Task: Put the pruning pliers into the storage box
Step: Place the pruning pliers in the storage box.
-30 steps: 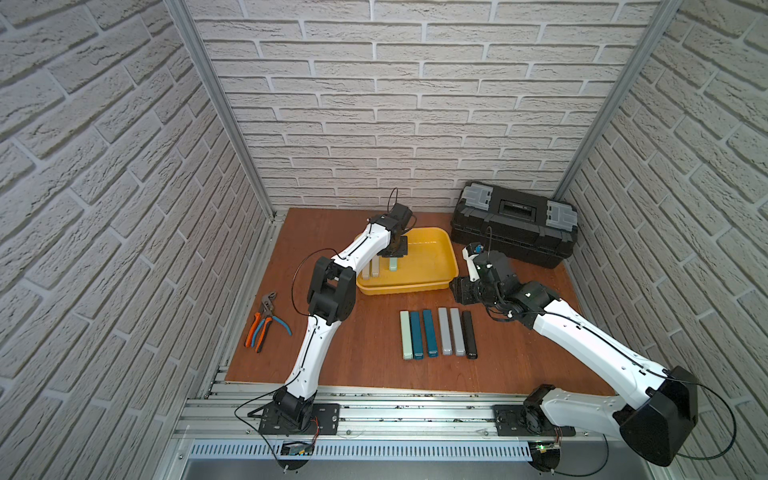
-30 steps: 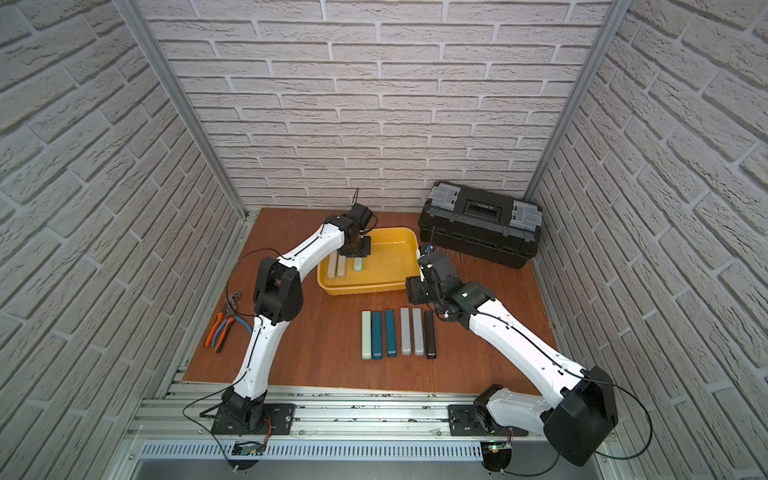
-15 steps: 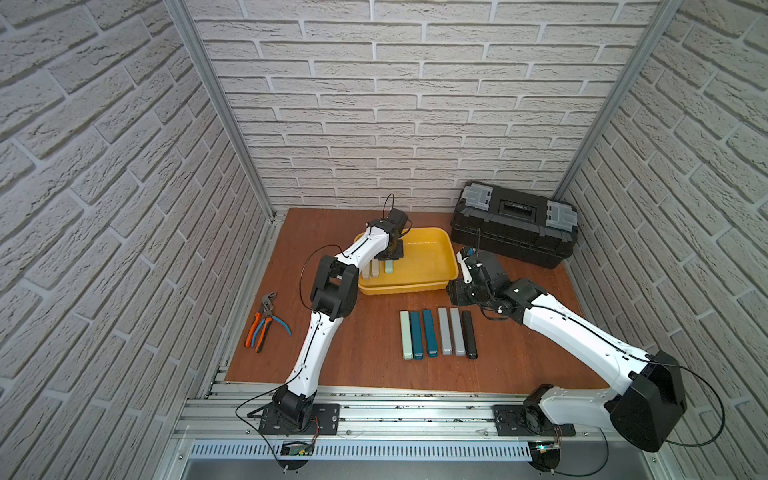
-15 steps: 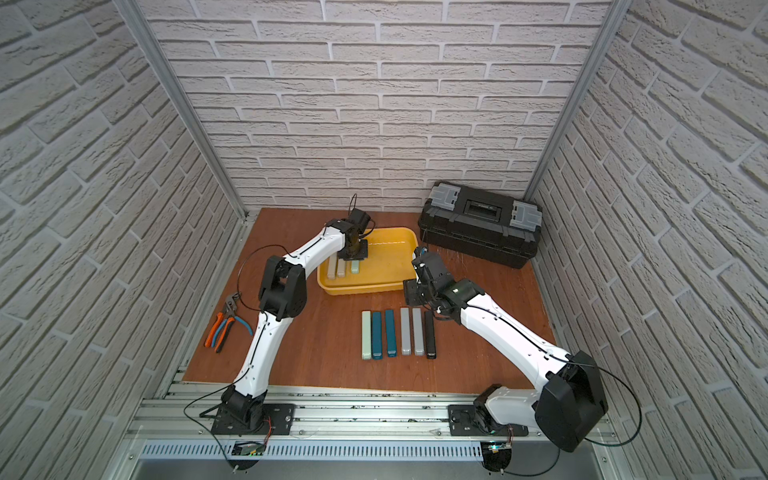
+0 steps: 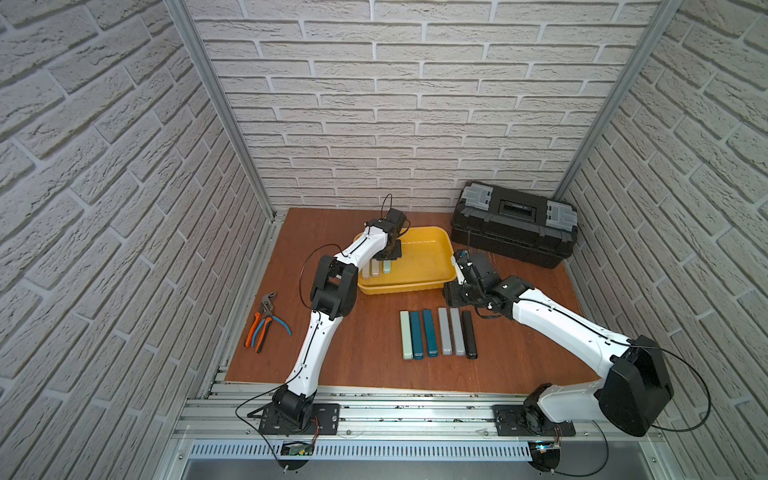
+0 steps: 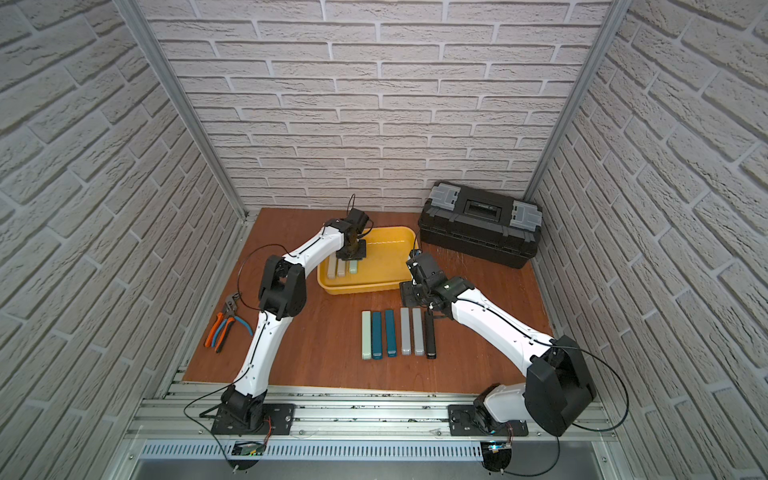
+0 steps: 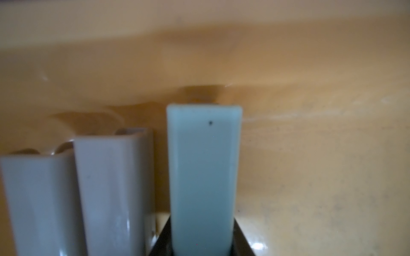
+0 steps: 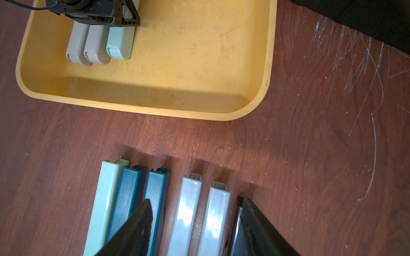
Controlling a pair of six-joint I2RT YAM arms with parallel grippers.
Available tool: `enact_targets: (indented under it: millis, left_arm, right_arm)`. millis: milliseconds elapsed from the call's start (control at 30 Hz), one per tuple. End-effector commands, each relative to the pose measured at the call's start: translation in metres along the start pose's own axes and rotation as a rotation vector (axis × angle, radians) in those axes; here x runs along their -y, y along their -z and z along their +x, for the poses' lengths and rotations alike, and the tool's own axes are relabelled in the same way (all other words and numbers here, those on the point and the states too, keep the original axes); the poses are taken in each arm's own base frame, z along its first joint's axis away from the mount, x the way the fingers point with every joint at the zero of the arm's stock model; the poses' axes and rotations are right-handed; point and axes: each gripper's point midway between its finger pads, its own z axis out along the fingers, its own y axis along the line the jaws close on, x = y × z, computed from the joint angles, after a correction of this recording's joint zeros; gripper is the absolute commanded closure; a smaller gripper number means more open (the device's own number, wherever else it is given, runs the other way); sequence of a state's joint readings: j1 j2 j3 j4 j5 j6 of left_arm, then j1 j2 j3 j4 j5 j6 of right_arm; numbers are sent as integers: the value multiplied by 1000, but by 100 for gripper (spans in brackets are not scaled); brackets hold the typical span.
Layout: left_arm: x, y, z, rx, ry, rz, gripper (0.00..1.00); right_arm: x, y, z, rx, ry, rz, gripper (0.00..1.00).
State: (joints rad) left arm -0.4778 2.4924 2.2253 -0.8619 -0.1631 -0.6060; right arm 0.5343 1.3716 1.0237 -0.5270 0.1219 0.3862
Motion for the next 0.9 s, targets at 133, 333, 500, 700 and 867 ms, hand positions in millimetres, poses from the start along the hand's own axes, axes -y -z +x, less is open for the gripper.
enact_targets:
  millis: [133, 333, 500, 700, 867]
  left_arm:
    - [-8, -11, -5, 12, 26, -22, 68]
    - [1, 16, -19, 70, 1, -11, 57]
    - [9, 46, -31, 119, -14, 2, 55]
    - [17, 89, -41, 172, -12, 44, 53]
    - [27, 132, -40, 207, -32, 87, 52]
  right_arm:
    - [-8, 11, -19, 64, -9, -33, 34]
    - [-8, 15, -19, 71, -14, -36, 35]
    - [-8, 21, -21, 84, -17, -41, 35]
    - [-5, 33, -21, 103, -20, -41, 34]
    - [-3, 46, -23, 127, -22, -45, 35]
